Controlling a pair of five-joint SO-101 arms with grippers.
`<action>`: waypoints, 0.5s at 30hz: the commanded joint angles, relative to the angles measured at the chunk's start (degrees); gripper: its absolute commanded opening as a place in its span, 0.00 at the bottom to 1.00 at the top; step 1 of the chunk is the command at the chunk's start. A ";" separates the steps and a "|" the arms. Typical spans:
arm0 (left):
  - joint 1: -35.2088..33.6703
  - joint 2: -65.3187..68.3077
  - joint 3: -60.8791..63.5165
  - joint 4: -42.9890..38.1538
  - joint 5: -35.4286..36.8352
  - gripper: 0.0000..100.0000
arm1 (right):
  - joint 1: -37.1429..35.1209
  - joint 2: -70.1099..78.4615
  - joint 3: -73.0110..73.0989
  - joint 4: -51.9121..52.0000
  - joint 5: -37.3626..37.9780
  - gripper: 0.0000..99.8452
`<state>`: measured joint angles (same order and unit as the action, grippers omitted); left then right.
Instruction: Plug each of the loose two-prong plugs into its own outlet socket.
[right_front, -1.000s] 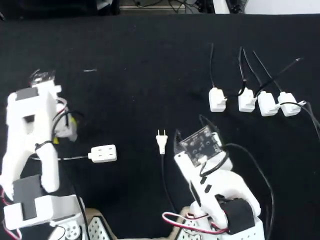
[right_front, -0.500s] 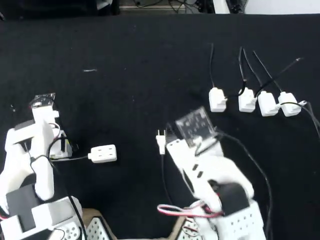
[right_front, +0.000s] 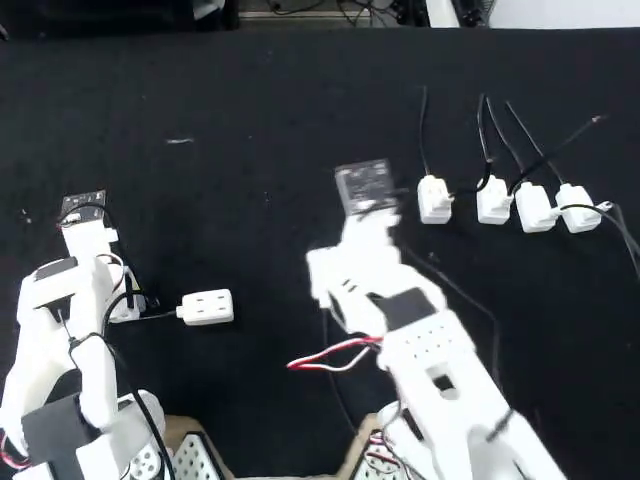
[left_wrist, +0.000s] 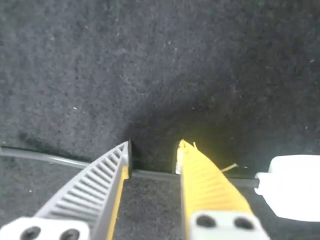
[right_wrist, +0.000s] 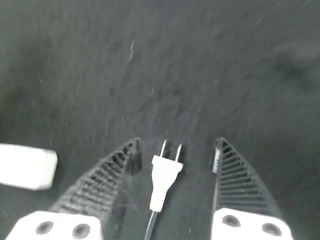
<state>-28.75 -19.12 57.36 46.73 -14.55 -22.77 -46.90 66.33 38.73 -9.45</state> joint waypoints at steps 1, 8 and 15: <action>-0.22 -0.44 0.22 -1.49 0.62 0.16 | -4.48 10.59 -5.41 -2.37 -0.88 0.23; -0.40 -0.35 0.31 -1.49 0.53 0.16 | -4.57 22.37 -9.89 -2.55 -0.88 0.23; -0.48 -0.97 1.45 -1.49 0.44 0.16 | -3.69 29.67 -13.49 -2.20 -0.88 0.23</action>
<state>-28.75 -19.82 58.24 46.46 -14.55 -26.46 -19.82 57.27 37.49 -9.80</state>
